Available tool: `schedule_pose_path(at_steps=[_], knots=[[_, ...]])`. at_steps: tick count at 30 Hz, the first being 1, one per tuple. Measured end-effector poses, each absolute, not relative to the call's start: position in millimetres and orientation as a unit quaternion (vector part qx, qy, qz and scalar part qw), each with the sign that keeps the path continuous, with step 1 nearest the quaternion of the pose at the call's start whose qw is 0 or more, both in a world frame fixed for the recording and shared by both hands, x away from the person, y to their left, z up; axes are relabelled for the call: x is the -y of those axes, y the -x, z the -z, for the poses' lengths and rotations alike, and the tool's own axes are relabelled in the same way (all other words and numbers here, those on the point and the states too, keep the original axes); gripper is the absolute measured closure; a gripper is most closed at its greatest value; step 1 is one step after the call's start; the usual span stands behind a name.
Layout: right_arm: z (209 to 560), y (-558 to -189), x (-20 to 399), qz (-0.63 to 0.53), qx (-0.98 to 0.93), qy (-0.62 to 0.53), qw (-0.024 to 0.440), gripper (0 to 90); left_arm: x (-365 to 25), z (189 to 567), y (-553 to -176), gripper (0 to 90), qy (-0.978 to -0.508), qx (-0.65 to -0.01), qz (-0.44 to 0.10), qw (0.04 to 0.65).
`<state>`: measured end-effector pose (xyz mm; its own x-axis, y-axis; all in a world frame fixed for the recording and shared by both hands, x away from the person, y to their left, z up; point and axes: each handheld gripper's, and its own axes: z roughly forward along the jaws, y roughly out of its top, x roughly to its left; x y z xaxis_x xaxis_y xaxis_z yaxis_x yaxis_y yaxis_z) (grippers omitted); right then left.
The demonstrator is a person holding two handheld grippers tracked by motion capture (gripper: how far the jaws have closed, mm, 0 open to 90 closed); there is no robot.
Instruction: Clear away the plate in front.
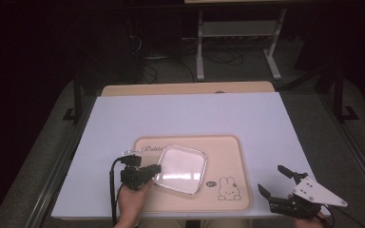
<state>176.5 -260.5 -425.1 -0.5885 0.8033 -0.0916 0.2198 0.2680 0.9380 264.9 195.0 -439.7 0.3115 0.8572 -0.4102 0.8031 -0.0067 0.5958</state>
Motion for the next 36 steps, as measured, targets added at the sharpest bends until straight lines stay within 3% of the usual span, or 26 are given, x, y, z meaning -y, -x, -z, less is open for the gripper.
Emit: schedule_pose_path(at_steps=[2,13,36], knots=[[425,-176,261,-0.497,-0.74,-0.346,0.295,12.9,-195,440,-262,66.2,-0.71,-0.583,-0.037,0.394],[426,-177,261,-0.49,-0.739,-0.353,0.299,12.9,-202,447,-249,56.4,-0.713,-0.563,-0.007,0.417],[424,-178,257,-0.49,-0.747,-0.337,0.297,13.0,-197,448,-233,44.6,-0.715,-0.543,0.052,0.438]])
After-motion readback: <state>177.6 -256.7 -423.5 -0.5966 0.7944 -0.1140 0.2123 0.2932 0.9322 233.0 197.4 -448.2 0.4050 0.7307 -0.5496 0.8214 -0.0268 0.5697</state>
